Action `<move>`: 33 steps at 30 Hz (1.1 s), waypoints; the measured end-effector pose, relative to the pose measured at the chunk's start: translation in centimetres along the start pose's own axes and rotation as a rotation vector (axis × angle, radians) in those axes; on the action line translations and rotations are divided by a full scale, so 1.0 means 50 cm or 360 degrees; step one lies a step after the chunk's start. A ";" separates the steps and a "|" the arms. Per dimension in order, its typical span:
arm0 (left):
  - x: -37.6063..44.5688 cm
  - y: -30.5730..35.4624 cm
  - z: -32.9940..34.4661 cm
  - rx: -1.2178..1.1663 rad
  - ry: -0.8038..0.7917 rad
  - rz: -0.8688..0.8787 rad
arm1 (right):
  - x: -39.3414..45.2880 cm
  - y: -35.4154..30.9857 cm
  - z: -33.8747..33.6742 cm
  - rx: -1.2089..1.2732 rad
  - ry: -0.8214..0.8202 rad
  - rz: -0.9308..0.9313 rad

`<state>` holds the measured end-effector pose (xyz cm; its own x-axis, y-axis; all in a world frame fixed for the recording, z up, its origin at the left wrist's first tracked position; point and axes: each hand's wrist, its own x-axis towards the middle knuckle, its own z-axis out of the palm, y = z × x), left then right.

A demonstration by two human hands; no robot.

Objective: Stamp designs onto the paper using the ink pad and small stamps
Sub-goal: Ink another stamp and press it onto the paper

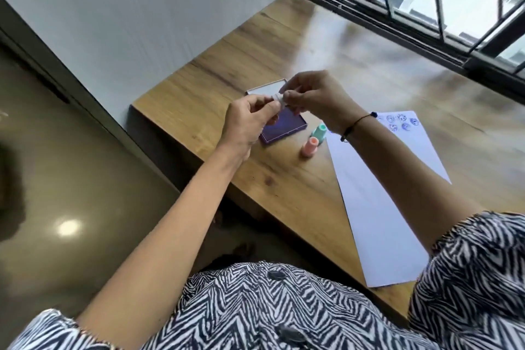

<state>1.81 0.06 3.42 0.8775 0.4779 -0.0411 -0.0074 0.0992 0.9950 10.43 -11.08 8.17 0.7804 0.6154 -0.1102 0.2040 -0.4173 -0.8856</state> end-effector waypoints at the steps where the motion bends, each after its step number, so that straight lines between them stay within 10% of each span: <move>1: 0.000 0.001 -0.004 -0.0015 0.0016 0.0003 | 0.003 -0.003 0.007 -0.0025 0.0014 -0.0023; 33: -0.021 -0.061 -0.031 0.0178 0.0334 -0.0062 | 0.036 0.052 0.076 -0.1566 -0.0069 -0.0561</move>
<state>0.17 0.61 0.30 0.7569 0.6478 -0.0862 0.0881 0.0296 0.9957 10.11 -8.50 3.96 0.5652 0.8234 0.0497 0.8222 -0.5575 -0.1143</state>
